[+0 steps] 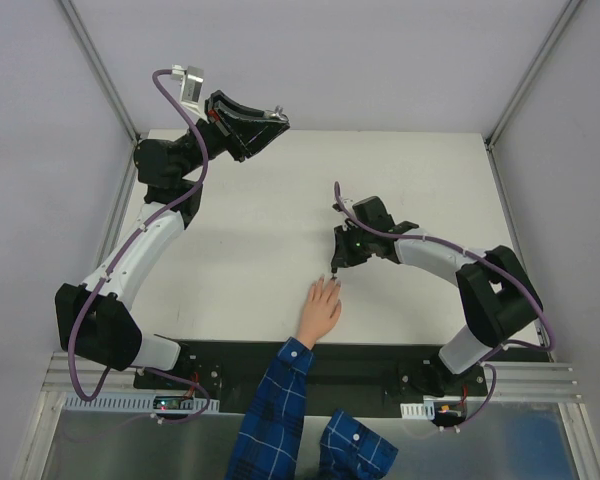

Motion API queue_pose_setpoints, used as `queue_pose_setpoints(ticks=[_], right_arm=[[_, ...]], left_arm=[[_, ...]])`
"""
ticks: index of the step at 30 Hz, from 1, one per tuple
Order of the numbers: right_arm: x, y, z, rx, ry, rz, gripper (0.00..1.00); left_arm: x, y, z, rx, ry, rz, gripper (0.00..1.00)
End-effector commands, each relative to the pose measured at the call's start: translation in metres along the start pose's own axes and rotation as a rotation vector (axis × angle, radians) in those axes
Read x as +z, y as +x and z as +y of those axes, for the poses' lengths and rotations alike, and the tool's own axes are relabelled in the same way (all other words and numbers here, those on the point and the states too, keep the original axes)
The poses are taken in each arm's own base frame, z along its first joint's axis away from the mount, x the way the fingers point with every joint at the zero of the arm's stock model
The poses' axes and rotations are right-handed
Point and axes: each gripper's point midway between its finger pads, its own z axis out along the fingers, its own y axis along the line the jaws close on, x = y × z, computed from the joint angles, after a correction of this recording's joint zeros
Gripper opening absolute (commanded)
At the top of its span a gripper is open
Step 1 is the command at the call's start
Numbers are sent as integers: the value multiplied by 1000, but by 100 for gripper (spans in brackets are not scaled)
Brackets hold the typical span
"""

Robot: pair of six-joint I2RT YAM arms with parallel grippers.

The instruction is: Paint the nails

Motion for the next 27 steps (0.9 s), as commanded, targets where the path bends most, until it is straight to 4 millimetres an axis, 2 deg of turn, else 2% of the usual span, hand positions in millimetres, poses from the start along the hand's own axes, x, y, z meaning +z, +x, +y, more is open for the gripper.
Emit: queue_pose_setpoints(ticks=[1, 12, 27], right_arm=[[-13, -9, 9, -15, -15, -34, 0], [-10, -6, 5, -6, -1, -18, 1], [-3, -17, -5, 32, 22, -21, 0]], left_arm=[[-3, -23, -29, 95, 64, -47, 0], [-3, -22, -29, 97, 64, -46, 0], [-1, -24, -24, 98, 59, -38, 0]])
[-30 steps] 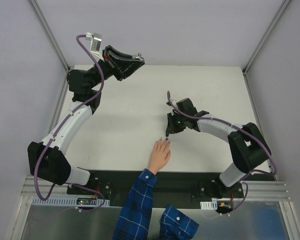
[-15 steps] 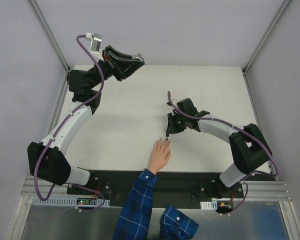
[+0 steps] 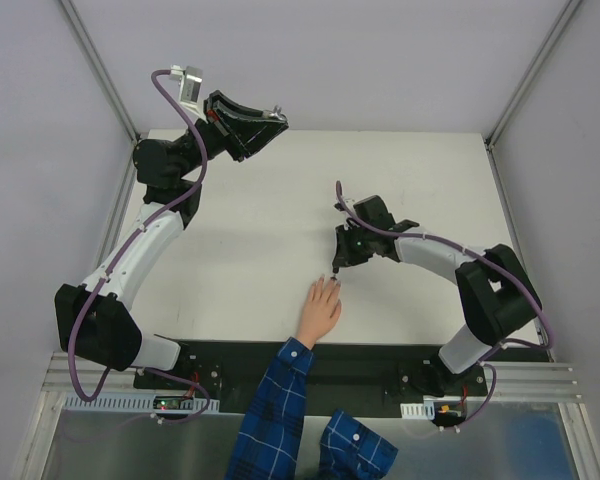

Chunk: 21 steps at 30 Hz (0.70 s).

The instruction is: Paint the nails

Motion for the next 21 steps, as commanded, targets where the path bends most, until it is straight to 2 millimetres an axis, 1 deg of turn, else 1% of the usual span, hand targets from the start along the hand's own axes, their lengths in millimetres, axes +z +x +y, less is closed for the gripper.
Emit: queue_pose_setpoints(ticks=[1, 13, 18, 21], right_arm=[[-2, -17, -1, 11, 13, -33, 1], [0, -16, -10, 22, 42, -24, 0], [-2, -17, -9, 18, 36, -29, 0], [-4, -16, -4, 7, 23, -36, 0]], left_arm=[[1, -24, -26, 98, 65, -39, 0], [1, -26, -27, 99, 66, -41, 0], [0, -27, -29, 101, 70, -42, 0], [0, -26, -30, 101, 67, -44, 0]])
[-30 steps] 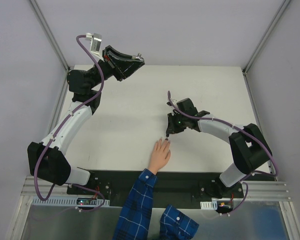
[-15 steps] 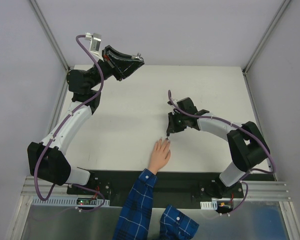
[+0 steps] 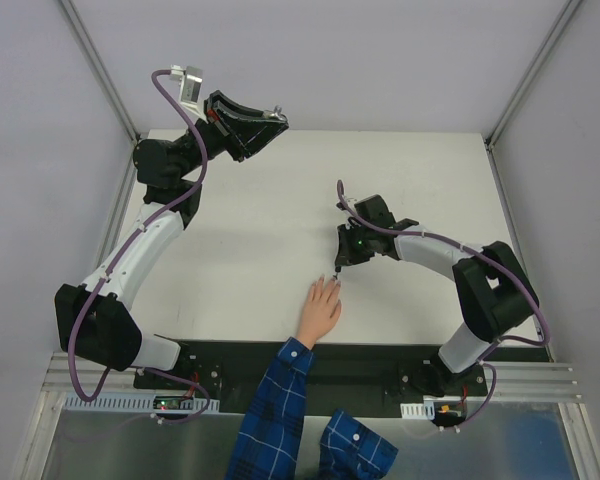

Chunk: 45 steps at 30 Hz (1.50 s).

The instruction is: Paint the nails

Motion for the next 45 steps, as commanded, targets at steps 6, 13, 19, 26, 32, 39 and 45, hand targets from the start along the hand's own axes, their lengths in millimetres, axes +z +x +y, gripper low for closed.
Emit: queue_pose_setpoints(ticks=[6, 13, 19, 26, 32, 39, 45], right_arm=[[-15, -13, 16, -38, -25, -52, 0], [-20, -7, 20, -40, -33, -42, 1], [-19, -4, 26, -47, -54, -31, 0], [-15, -5, 28, -45, -68, -25, 0], [-10, -11, 19, -28, -35, -22, 0], [-6, -15, 12, -1, -23, -17, 0], [-6, -17, 11, -3, -21, -17, 0]], left_arm=[[-3, -26, -33, 105, 67, -49, 0], [-4, -26, -34, 101, 66, -54, 0], [-4, -25, -34, 100, 67, -52, 0], [-4, -25, -33, 99, 66, -52, 0], [-3, -25, -32, 101, 65, -44, 0], [-2, -26, -31, 105, 63, -38, 0], [-1, -26, -30, 105, 62, -38, 0]])
